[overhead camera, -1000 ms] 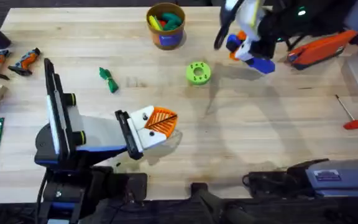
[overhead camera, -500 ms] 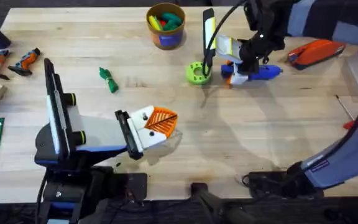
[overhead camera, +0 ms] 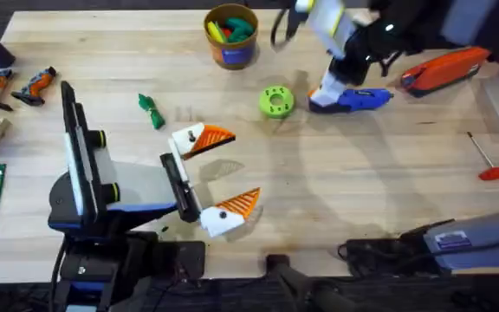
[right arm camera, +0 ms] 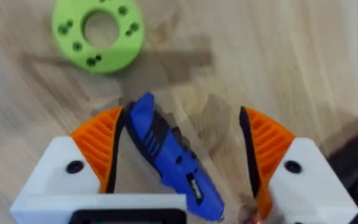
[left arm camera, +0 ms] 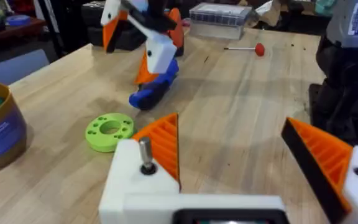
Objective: Pick up the gripper from the table and insert it into the empty holder that is missing its gripper. Then pick up a screw, insert it into the mounting hole, and use the screwdriver to tighten it. Finally, clean up the table by picking up the vegetable and placing it into the bucket.
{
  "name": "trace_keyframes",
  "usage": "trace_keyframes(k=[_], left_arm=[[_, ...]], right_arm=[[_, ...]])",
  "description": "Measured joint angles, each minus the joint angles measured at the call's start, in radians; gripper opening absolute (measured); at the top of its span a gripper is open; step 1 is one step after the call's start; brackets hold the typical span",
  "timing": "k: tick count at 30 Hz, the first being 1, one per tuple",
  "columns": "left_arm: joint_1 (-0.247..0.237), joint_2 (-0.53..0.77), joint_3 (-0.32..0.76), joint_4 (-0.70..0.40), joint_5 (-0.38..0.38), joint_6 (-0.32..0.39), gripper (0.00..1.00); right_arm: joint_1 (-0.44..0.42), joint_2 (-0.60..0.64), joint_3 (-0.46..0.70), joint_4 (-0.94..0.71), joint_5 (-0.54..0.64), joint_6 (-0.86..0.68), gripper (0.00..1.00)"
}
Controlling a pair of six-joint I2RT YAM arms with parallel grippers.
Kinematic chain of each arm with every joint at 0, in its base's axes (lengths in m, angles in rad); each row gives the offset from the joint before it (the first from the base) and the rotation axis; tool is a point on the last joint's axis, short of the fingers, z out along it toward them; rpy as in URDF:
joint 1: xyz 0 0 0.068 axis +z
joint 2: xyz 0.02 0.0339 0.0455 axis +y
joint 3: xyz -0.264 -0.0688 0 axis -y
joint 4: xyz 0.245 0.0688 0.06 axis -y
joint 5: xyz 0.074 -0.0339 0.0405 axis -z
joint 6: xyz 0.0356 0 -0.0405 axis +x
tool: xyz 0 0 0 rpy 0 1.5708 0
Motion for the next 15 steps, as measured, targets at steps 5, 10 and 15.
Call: trace_keyframes(k=[5,10,15], left_arm=[[0.0,0.0,-0.002,0.015,-0.016,0.0,0.985],[0.0,0.0,-0.003,0.048,-0.132,-0.119,0.985],[0.0,0.003,0.031,-0.012,-0.287,-0.19,0.984]], right_arm=[[-0.001,-0.129,0.0,-0.001,0.0,0.244,0.978],[-0.001,-0.274,0.0,-0.008,0.0,0.476,0.976],[-0.001,-0.414,0.0,-0.009,-0.001,0.604,0.978]])
